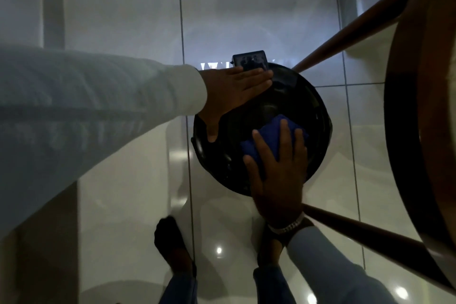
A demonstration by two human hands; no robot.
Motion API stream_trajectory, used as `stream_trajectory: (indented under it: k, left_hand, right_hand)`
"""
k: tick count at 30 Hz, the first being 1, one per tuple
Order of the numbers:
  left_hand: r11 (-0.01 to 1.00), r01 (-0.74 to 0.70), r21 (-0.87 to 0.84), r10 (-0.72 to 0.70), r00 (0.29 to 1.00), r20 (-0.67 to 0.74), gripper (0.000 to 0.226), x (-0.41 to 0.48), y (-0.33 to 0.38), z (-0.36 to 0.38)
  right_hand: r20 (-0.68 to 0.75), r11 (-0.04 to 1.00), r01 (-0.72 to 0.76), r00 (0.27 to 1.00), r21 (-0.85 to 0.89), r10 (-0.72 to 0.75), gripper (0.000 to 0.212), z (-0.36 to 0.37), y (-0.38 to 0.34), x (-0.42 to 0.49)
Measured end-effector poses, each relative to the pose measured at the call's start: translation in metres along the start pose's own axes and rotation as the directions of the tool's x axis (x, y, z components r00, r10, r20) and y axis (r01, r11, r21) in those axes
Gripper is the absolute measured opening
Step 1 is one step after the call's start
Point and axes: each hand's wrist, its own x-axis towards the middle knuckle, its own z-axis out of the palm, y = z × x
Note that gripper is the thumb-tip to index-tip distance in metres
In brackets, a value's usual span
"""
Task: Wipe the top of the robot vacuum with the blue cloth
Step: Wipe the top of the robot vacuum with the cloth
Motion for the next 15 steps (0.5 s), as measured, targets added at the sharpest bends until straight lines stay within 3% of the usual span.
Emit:
stream_trajectory:
  k: [3, 7, 11, 15]
  left_hand:
    - [1.000, 0.002, -0.010, -0.002, 1.000, 0.005, 0.161, -0.002, -0.002, -0.002]
    - [1.000, -0.004, -0.007, 0.005, 1.000, 0.016, 0.159, -0.001, 0.001, -0.001]
    - [1.000, -0.009, 0.010, 0.009, 1.000, 0.016, 0.160, -0.002, 0.002, -0.003]
    - [1.000, -0.011, 0.003, 0.011, 0.999, 0.030, 0.161, -0.001, 0.002, -0.003]
  right_hand:
    - [0.001, 0.989, 0.150, 0.989, 0.014, -0.150, 0.047, 0.015, -0.031, -0.010]
    - [0.004, 0.921, 0.372, 0.927, -0.113, -0.374, 0.047, 0.033, -0.034, -0.026]
    - [0.027, 0.882, 0.452, 0.891, -0.136, -0.452, 0.045, 0.028, -0.008, -0.032]
    - [0.056, 0.899, 0.419, 0.908, -0.126, -0.415, 0.066, 0.002, 0.047, -0.048]
